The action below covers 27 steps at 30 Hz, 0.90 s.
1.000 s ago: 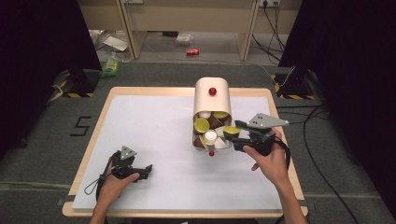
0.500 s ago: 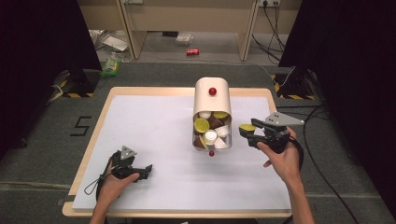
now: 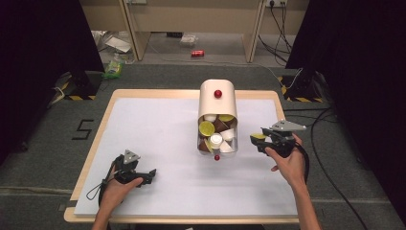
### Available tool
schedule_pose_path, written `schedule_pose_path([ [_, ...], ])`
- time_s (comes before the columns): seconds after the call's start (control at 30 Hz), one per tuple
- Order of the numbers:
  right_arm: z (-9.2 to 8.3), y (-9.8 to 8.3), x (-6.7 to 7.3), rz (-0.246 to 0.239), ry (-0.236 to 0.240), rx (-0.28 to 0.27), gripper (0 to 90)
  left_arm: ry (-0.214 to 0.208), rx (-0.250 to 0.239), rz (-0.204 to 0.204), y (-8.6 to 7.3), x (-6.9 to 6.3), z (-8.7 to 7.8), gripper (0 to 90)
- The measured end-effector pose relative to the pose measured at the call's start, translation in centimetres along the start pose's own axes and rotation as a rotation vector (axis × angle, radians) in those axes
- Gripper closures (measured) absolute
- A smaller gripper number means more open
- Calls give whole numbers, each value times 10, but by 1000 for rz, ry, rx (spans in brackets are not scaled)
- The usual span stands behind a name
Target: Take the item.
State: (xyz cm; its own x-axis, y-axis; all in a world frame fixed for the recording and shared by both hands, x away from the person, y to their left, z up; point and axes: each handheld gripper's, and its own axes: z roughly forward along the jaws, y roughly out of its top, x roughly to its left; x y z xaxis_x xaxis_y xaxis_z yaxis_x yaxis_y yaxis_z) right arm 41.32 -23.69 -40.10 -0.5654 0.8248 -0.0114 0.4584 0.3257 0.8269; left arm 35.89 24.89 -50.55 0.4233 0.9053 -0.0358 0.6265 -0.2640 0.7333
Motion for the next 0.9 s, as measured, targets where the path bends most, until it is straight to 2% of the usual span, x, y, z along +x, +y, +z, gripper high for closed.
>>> schedule_pose_path([
  [0.3, 21, -12, -1, 0, -1, 54, 411, 0, 1, 0, 0, 0, 0, 9],
  [0.63, 35, -21, 0, -9, 2, 86, 411, 0, 0, 0, 0, 0, 0, 9],
  [0.9, 45, -31, -5, 15, 0, 114, 411, 1, 1, 0, 0, 0, 0, 9],
])
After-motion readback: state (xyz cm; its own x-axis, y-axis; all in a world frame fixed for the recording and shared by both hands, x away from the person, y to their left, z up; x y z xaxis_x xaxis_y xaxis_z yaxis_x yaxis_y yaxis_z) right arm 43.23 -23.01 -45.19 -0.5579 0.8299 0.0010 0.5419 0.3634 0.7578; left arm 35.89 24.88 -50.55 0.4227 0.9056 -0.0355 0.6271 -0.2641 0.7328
